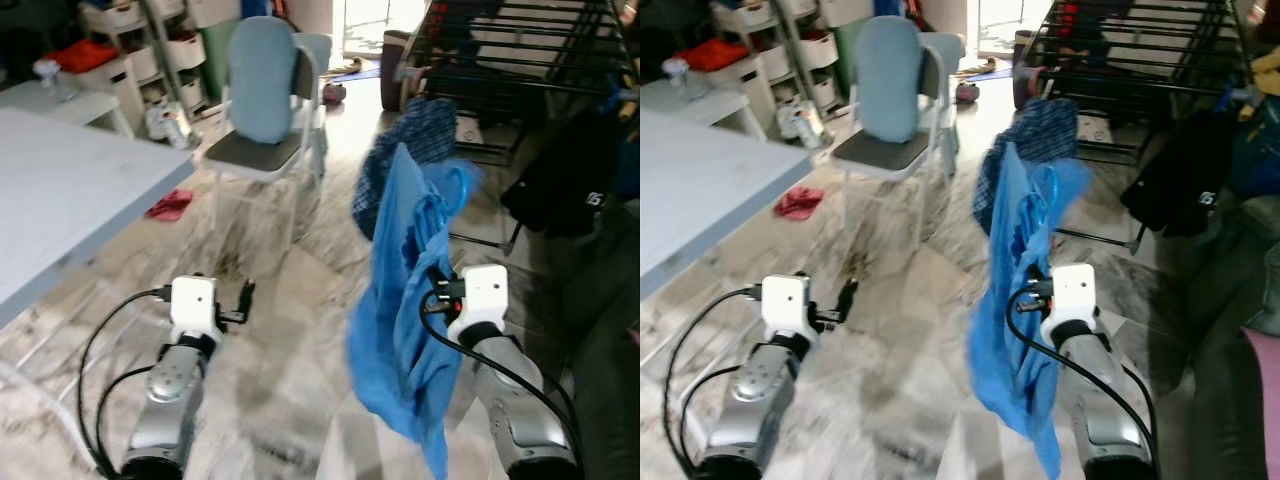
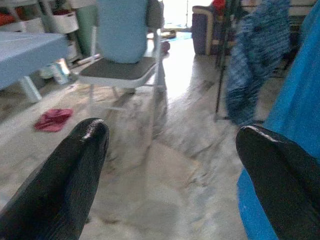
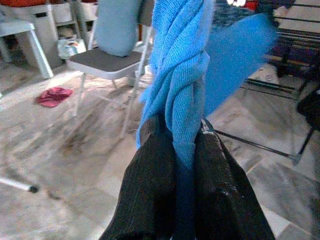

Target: Hang hanger

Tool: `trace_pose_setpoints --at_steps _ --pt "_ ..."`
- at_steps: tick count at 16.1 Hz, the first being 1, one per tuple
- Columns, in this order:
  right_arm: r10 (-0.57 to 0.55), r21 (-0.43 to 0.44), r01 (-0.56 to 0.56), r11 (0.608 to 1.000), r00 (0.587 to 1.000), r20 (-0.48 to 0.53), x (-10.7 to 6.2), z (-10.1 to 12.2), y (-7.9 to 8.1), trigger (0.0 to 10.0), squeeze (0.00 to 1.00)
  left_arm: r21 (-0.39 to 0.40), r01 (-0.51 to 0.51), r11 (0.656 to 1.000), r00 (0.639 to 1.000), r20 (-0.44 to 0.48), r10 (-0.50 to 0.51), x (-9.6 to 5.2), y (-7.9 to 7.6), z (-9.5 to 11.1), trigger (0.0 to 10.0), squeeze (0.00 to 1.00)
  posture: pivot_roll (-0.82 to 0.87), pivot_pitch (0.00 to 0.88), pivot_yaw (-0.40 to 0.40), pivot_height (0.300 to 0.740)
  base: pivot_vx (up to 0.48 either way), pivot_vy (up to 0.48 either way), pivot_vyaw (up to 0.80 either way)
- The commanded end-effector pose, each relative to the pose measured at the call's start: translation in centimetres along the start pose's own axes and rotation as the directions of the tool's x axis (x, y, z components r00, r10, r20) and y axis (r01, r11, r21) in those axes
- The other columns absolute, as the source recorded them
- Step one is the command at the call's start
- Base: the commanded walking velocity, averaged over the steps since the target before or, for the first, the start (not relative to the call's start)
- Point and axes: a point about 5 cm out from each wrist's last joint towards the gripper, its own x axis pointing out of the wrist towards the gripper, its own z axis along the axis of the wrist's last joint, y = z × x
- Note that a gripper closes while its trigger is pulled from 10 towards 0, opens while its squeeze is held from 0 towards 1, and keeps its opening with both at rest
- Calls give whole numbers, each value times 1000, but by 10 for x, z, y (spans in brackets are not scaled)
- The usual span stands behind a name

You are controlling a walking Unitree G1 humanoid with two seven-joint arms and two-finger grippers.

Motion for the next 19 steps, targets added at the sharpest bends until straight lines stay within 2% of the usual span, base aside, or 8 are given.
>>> trace_pose_setpoints --at_steps 1,5,10,19 --pt "-13 -12 14 1000 1000 27 0 5 -6 10000 0 -4 13 1000 1000 0 -13 1 -3 1 10000 0 -74 0 34 740 341 337 0" --pt "-17 -15 18 1000 1000 23 0 4 -6 10000 0 -8 11 1000 1000 -8 -11 2 -3 0 10000 0 -79 0 37 740 335 343 0" --pt "-23 -15 24 1000 1000 14 0 3 -6 10000 0 -12 2 1000 996 -90 -3 4 -9 -11 10000 0 -81 0 36 740 0 0 0" --pt "-33 -13 33 999 999 6 0 2 -7 10000 0 -16 14 1000 993 -115 -16 5 -10 -15 10000 0 -85 0 36 740 0 0 0"
